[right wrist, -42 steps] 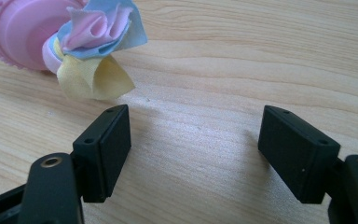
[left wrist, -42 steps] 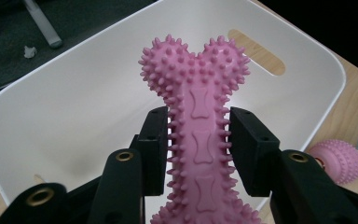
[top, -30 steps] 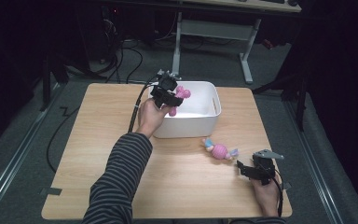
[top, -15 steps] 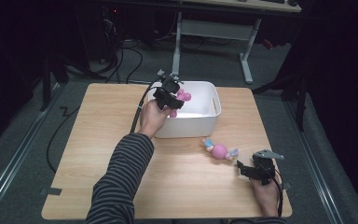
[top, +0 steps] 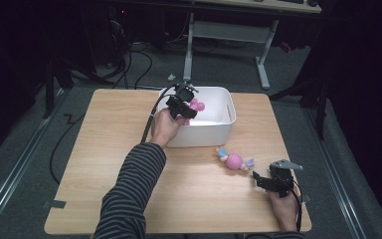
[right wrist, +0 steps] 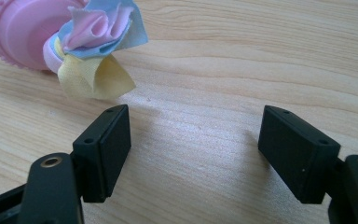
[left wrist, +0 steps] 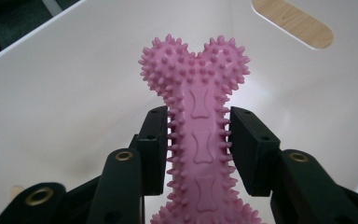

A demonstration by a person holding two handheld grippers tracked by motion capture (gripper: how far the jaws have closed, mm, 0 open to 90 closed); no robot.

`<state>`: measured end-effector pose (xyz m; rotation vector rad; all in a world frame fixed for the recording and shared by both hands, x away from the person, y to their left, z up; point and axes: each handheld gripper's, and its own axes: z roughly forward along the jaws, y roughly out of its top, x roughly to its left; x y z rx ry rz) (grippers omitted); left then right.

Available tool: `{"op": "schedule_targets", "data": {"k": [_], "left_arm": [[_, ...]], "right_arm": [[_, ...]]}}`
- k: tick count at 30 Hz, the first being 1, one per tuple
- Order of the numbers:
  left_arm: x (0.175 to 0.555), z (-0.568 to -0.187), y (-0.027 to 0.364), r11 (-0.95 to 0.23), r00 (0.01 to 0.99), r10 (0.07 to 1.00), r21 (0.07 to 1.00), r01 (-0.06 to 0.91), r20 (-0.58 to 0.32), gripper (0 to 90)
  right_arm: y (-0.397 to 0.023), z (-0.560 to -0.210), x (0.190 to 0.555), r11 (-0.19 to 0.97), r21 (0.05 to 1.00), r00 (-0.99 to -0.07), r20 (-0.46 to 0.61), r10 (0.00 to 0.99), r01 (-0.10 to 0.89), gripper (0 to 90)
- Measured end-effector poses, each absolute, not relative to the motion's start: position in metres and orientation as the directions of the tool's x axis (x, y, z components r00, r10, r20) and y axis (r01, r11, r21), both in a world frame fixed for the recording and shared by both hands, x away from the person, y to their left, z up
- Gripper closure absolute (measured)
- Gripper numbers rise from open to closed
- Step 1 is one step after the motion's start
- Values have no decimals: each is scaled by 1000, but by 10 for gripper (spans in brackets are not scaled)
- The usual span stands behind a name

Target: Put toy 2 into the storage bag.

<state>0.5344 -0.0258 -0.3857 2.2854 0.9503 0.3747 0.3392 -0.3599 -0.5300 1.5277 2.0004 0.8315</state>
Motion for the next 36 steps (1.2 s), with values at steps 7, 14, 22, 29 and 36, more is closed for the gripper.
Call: {"op": "schedule_targets", "data": {"k": [7, 14, 22, 29, 36], "left_arm": [[536, -392, -27, -549, 699, 715, 633, 546, 16, 586], [538, -395, -27, -551, 696, 718, 620, 559, 12, 585], [539, -398, -29, -560, 695, 719, 606, 564, 18, 583], [539, -399, -27, -549, 690, 724, 607, 575, 1, 570], [536, -392, -23, -529, 697, 716, 632, 567, -26, 440]], "right_arm": [[-360, -530, 339, 191, 717, -258, -16, 966, 670, 256], [-360, -530, 339, 190, 717, -257, -15, 966, 671, 256], [-360, -530, 339, 189, 717, -256, -15, 966, 671, 257], [-360, -530, 339, 190, 717, -256, -16, 966, 671, 256], [-360, -530, 339, 190, 717, -257, -16, 966, 671, 256]]}}
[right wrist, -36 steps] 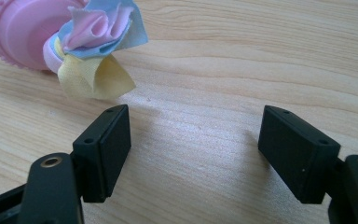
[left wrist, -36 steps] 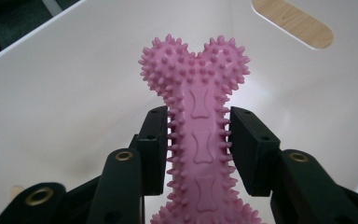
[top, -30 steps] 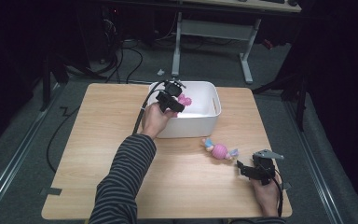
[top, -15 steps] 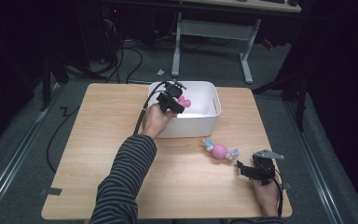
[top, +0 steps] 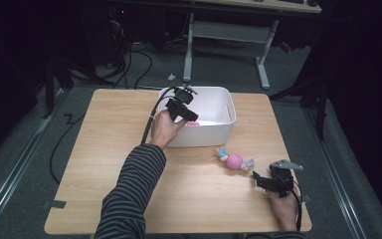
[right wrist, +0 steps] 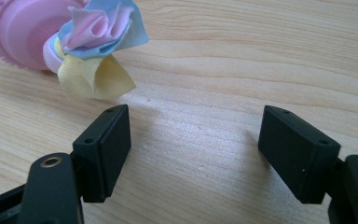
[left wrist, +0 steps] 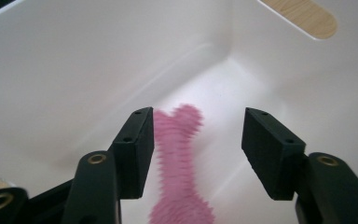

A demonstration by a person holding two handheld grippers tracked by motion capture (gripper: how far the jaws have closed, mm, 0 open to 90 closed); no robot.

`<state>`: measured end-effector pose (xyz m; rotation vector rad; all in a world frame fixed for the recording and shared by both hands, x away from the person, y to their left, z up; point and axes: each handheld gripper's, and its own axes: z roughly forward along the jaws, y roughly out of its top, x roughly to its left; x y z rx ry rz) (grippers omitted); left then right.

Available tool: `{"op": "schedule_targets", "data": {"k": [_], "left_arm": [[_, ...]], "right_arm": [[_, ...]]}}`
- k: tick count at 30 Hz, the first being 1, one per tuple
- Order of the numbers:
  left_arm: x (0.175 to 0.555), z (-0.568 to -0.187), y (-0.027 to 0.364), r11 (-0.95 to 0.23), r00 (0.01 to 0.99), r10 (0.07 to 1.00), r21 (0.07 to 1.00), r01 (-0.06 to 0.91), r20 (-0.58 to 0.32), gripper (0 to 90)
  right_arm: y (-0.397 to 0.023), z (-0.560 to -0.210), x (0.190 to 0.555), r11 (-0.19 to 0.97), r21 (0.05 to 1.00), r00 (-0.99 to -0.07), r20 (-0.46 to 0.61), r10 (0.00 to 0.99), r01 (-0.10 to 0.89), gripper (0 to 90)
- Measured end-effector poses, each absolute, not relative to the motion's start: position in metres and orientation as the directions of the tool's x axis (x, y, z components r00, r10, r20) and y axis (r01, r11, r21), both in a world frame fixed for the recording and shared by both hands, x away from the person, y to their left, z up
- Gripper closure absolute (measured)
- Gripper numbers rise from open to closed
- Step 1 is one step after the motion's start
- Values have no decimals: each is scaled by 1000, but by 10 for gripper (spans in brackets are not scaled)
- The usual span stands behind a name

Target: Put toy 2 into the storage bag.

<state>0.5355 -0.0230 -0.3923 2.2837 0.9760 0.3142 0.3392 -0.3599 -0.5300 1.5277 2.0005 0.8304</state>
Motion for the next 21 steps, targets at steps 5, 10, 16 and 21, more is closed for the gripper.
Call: {"op": "schedule_targets", "data": {"k": [5, 10, 16, 21], "left_arm": [[528, -382, -15, -517, 701, 712, 654, 552, -29, 395], [519, -371, -2, -491, 695, 719, 686, 537, -29, 364], [508, -362, 15, -463, 686, 727, 720, 517, -25, 325], [502, -358, 26, -446, 683, 729, 735, 511, -32, 308]], "right_arm": [[-360, -530, 339, 190, 717, -257, -16, 966, 671, 256], [-360, -530, 339, 190, 717, -257, -16, 966, 671, 256], [-360, -530, 339, 190, 717, -257, -16, 966, 671, 255], [-360, -530, 339, 191, 717, -257, -17, 966, 671, 255]]}}
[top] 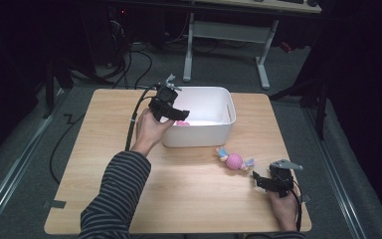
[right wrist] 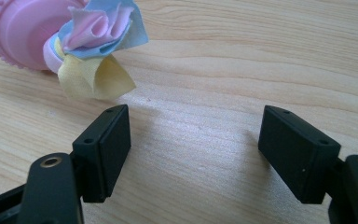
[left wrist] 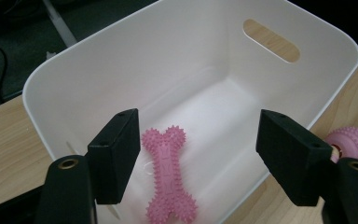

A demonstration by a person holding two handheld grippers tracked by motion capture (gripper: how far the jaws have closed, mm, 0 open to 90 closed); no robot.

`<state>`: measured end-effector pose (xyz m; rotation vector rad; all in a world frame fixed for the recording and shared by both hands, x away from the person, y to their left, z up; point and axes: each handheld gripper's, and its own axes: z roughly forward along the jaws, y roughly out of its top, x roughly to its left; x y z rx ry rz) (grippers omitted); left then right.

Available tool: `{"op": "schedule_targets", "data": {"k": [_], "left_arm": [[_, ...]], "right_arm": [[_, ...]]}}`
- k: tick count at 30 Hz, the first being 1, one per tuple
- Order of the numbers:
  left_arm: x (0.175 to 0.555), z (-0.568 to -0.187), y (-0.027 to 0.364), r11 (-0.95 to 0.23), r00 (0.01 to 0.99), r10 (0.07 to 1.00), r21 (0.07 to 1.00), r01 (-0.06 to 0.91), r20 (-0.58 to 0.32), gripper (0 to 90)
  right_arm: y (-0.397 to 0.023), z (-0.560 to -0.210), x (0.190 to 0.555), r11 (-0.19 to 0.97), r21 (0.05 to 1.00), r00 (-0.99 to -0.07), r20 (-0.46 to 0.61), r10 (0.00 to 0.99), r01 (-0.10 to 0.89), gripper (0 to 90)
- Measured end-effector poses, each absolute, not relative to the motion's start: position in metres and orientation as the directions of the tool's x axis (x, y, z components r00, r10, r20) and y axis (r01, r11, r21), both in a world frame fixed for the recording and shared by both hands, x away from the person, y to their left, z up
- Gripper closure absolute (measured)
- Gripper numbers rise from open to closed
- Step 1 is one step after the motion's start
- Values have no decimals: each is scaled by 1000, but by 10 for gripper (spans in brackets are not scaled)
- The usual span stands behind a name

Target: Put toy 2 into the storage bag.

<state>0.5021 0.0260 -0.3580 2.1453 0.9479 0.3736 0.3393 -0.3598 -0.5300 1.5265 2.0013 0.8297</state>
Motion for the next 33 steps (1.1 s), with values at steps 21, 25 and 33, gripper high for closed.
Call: {"op": "schedule_targets", "data": {"k": [21, 25, 33], "left_arm": [[476, -348, 66, -393, 679, 732, 783, 483, -51, 176], [471, -349, 74, -376, 673, 738, 790, 483, -60, 177], [460, -349, 90, -354, 657, 752, 801, 483, -64, 177]], "right_arm": [[-360, -530, 339, 192, 717, -257, -17, 966, 671, 255], [-360, -530, 339, 191, 717, -258, -17, 966, 671, 255], [-360, -530, 339, 191, 717, -257, -16, 966, 671, 255]]}}
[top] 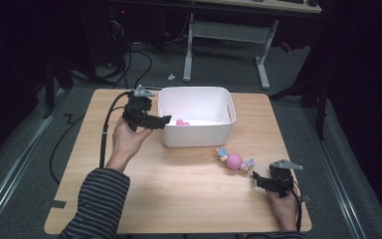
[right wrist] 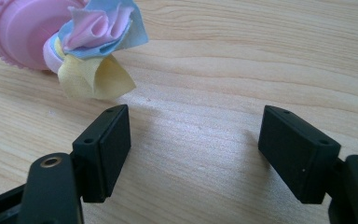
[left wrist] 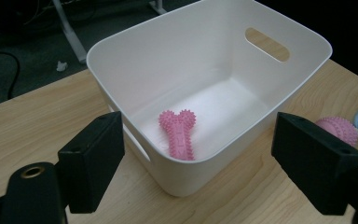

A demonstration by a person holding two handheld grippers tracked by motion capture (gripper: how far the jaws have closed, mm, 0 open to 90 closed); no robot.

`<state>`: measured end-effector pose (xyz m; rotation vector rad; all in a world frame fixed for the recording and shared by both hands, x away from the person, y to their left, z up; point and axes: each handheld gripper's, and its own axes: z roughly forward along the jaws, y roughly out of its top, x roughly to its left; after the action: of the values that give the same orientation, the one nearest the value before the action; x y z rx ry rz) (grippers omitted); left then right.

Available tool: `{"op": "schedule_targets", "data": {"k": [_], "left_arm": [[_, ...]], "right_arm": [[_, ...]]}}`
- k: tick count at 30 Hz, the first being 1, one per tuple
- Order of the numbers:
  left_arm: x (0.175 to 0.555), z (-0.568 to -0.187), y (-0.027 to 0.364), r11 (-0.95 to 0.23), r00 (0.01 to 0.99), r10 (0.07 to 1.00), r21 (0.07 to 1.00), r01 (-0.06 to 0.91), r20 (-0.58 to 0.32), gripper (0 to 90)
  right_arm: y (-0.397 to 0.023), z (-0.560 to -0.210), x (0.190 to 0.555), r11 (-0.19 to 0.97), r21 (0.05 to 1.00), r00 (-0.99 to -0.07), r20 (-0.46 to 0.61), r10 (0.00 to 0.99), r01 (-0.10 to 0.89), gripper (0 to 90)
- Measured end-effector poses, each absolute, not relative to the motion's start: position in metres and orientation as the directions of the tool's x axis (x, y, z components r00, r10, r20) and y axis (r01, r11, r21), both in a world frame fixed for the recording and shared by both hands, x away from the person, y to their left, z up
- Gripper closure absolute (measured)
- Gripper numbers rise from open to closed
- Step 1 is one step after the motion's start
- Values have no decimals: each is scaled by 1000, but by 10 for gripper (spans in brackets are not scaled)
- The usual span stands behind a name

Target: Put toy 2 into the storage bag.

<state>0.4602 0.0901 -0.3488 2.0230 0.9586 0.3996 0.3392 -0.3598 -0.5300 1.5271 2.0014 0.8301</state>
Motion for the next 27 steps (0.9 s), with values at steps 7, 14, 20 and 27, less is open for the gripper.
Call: {"op": "schedule_targets", "data": {"k": [7, 14, 20, 27], "left_arm": [[451, -350, 101, -347, 635, 771, 799, 491, -55, 182], [442, -354, 113, -324, 619, 782, 804, 498, -68, 184], [438, -361, 126, -300, 599, 796, 801, 518, -89, 185], [431, -365, 135, -277, 582, 807, 806, 523, -100, 186]], "right_arm": [[-360, -530, 339, 191, 717, -258, -16, 966, 671, 255], [-360, -530, 339, 191, 717, -258, -17, 966, 671, 255], [-360, -530, 339, 191, 717, -258, -17, 966, 671, 255], [-360, -530, 339, 191, 717, -257, -16, 966, 671, 255]]}}
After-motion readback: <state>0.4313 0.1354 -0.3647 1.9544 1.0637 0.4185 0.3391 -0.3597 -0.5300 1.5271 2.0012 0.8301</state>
